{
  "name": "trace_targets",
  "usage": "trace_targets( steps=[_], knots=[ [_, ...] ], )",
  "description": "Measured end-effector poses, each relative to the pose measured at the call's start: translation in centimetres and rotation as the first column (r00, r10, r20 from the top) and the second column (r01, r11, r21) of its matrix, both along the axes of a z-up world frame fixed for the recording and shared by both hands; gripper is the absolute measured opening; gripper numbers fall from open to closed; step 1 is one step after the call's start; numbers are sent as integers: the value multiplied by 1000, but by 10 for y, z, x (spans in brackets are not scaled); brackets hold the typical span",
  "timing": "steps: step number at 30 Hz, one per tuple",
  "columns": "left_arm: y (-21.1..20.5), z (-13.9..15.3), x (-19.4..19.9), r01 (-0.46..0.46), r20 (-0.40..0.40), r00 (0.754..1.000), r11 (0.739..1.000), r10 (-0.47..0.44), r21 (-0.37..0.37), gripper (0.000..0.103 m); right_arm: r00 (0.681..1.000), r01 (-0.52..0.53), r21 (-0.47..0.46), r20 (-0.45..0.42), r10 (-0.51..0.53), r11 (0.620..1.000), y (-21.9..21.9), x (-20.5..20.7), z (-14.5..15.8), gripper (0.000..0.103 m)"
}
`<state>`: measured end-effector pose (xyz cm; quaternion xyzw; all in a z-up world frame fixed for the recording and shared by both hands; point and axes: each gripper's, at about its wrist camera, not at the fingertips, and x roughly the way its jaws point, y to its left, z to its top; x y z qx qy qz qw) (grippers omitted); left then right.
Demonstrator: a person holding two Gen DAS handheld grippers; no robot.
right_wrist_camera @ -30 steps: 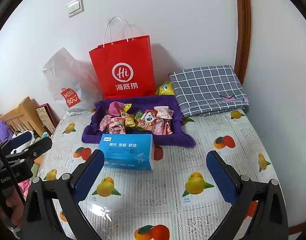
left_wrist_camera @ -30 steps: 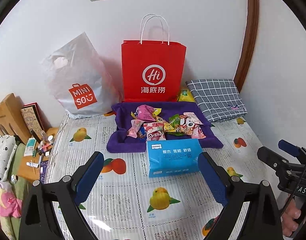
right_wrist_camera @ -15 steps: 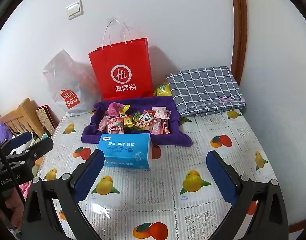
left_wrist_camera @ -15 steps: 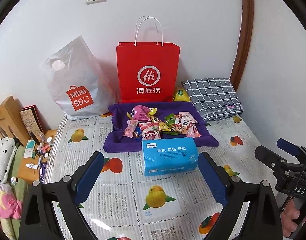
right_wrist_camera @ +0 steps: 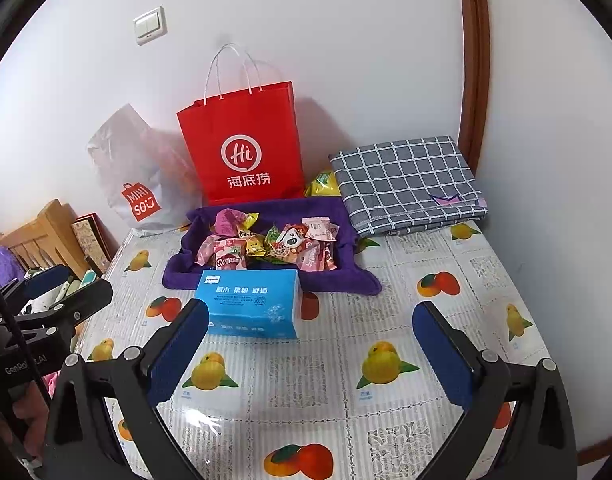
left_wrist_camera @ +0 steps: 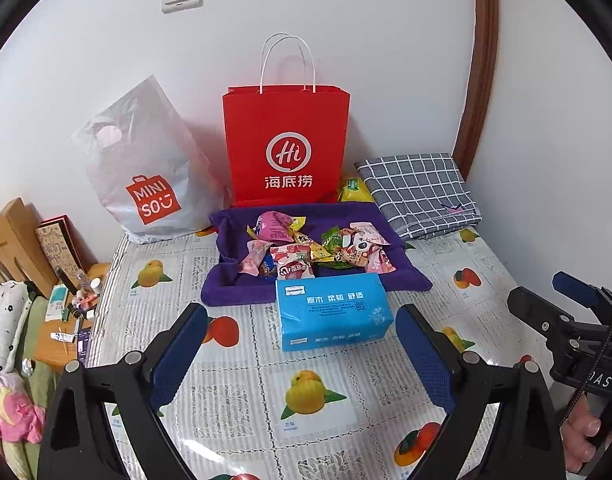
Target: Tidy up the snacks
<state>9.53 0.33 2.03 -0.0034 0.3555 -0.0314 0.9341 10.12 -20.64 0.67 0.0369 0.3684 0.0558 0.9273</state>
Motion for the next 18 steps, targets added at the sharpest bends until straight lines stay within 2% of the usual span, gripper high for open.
trace_targets(
  steps=[18],
  knots=[
    [-3, 0, -2, 4, -4, 1000, 1000, -4, 0, 95, 1000, 1, 1, 4, -1, 1000, -4, 0, 0, 101]
  ],
)
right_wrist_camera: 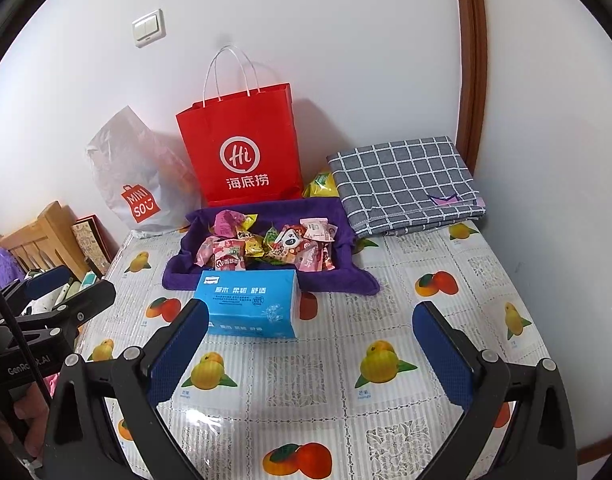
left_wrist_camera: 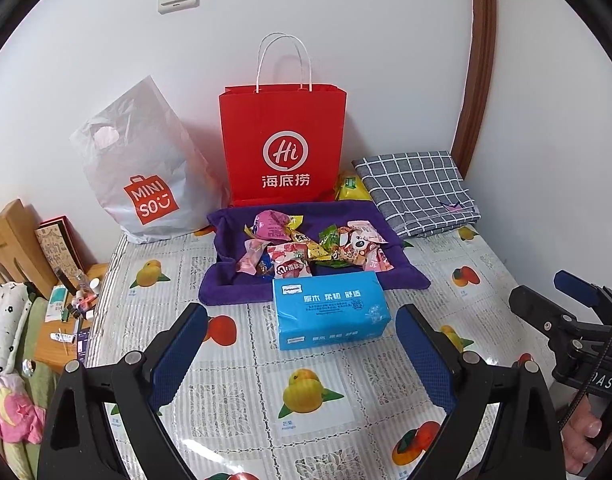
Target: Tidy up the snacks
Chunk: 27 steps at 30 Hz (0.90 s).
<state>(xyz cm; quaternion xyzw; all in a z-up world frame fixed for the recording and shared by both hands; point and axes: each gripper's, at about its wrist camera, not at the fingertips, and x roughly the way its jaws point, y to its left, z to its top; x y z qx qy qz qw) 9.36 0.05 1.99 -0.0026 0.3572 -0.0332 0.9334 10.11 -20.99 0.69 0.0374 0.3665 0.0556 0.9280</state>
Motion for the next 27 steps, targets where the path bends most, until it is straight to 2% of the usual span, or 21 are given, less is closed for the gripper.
trace_targets(
  steps=[27],
  knots=[
    [0, 2, -2, 3, 4, 1000, 1000, -3, 4, 95, 1000, -2, 4, 13, 2, 1000, 0, -7, 8, 101]
  ],
)
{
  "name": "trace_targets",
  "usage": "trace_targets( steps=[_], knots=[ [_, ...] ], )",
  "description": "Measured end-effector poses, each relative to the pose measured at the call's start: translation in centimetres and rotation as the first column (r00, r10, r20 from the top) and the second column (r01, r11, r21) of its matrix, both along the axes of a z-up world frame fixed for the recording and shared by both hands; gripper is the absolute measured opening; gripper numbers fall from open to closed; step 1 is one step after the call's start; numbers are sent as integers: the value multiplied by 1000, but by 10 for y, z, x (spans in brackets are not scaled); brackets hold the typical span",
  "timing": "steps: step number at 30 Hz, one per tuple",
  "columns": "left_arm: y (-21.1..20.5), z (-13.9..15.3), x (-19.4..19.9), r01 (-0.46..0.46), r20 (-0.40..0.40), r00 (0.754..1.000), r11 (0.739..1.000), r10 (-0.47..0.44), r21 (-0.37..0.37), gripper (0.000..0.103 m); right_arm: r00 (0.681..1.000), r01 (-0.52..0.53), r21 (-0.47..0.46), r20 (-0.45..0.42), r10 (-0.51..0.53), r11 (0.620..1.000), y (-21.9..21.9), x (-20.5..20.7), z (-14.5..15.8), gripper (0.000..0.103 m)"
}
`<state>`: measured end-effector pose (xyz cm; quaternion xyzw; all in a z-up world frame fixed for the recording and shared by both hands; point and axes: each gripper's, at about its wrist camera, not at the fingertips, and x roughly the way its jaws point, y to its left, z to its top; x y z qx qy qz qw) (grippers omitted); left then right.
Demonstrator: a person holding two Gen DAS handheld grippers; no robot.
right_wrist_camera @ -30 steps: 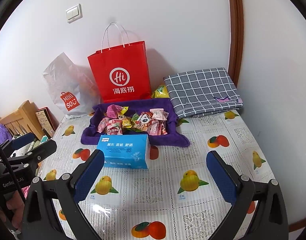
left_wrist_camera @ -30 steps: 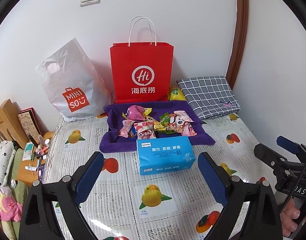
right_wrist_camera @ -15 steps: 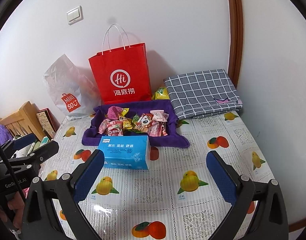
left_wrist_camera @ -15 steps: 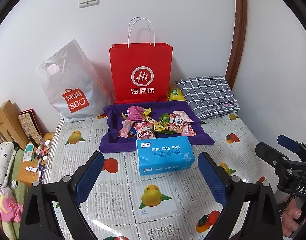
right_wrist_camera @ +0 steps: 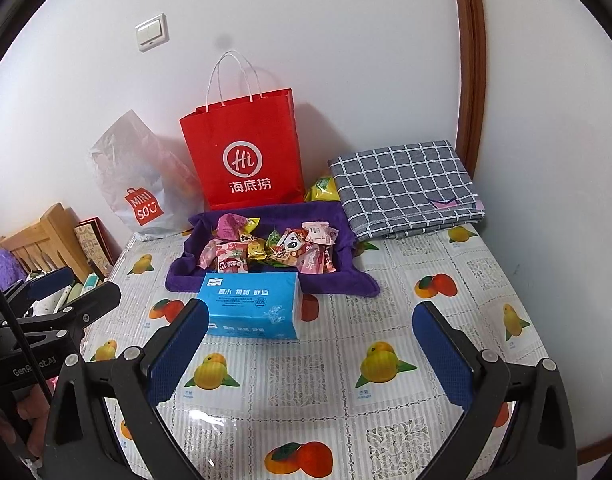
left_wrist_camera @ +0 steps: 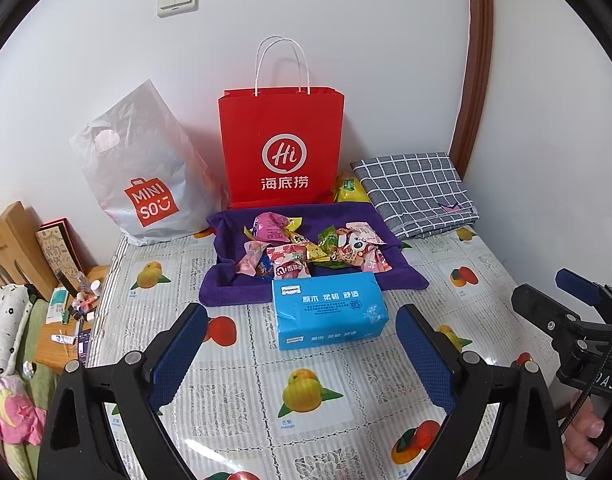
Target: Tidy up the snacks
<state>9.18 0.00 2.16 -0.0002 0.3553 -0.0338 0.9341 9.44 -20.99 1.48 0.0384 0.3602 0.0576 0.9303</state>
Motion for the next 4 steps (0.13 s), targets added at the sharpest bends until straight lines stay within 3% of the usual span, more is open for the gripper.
trace_targets(
  steps=[4],
  knots=[
    [2, 2, 0, 3, 5, 1000, 1000, -3, -2, 95, 1000, -2, 4, 6, 2, 1000, 1, -1, 2, 101]
  ],
)
